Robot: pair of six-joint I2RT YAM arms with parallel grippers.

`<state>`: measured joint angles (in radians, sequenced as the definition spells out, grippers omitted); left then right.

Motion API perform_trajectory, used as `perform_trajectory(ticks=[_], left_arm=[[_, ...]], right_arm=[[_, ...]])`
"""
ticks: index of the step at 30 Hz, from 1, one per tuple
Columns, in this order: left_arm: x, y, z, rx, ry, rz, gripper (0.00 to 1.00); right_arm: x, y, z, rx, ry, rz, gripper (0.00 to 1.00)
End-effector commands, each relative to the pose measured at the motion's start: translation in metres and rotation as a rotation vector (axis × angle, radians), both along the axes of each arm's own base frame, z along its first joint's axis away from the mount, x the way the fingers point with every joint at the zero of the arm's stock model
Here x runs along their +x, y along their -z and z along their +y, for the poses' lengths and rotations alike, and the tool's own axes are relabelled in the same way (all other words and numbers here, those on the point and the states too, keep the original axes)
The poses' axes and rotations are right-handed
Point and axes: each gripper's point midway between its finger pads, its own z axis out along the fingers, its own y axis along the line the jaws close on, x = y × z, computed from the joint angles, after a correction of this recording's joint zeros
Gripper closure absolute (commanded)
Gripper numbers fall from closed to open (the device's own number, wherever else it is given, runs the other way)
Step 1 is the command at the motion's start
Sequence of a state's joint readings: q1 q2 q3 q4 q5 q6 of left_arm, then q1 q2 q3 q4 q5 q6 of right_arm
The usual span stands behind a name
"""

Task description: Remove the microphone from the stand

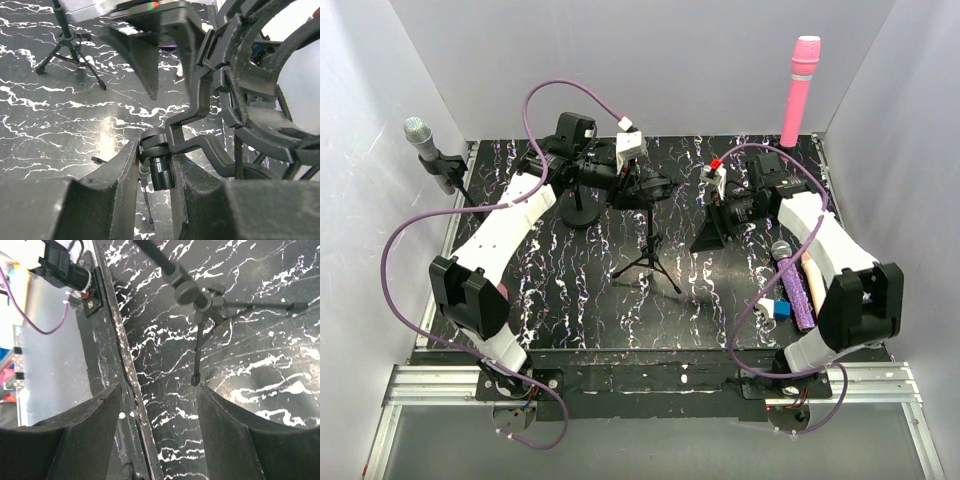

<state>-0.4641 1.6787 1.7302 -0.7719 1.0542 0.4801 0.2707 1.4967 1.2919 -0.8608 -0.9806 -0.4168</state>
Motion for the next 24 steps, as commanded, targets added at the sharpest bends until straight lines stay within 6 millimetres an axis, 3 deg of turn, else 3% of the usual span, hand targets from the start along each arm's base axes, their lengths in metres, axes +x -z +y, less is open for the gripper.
perform_trajectory(ticks=[1, 12, 24], left_arm=[[-0.026, -0.021, 0.003, -0.064, 0.091, -0.071, 0.93], [-0.028, -0.005, 0.006, -0.046, 0.103, -0.101, 0.96], [-0.025, 0.002, 0.01, -0.017, 0.095, -0.147, 0.98]], right_arm=[[0.016, -0.016, 0.024, 0.135, -0.034, 0.039, 0.32], [0.047, 0.008, 0.064, 0.165, -0.021, 0.325, 0.38], [0.032, 0.013, 0.088, 0.18, -0.114, 0.467, 0.44]])
